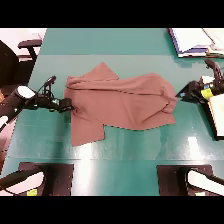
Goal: Fold the shirts.
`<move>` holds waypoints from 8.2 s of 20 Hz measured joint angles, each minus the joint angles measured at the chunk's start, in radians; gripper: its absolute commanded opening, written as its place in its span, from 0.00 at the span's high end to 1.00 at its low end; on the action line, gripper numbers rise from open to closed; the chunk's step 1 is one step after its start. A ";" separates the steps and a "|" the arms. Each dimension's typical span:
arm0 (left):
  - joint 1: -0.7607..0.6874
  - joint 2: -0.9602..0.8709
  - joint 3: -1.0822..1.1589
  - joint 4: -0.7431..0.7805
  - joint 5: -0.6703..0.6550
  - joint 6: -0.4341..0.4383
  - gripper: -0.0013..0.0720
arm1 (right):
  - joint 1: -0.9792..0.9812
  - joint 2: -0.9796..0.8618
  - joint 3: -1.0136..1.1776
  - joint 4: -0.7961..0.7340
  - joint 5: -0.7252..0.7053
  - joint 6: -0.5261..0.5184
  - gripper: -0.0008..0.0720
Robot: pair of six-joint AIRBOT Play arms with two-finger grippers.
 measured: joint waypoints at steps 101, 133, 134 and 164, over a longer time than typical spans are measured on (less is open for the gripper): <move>-0.039 0.253 -0.332 0.159 -0.187 -0.137 0.32 | 0.064 0.124 -0.076 -0.111 -0.170 0.018 0.32; -0.148 0.517 -0.300 0.116 -0.306 -0.204 0.95 | -0.188 0.304 -0.552 -0.159 -0.084 -0.056 0.97; -0.148 0.557 -0.299 0.121 -0.349 -0.221 0.95 | -0.188 0.343 -0.530 -0.184 -0.044 -0.056 0.97; -0.148 0.002 0.203 0.246 0.014 -0.214 0.95 | -0.153 -0.334 0.121 0.010 -0.042 -0.119 0.26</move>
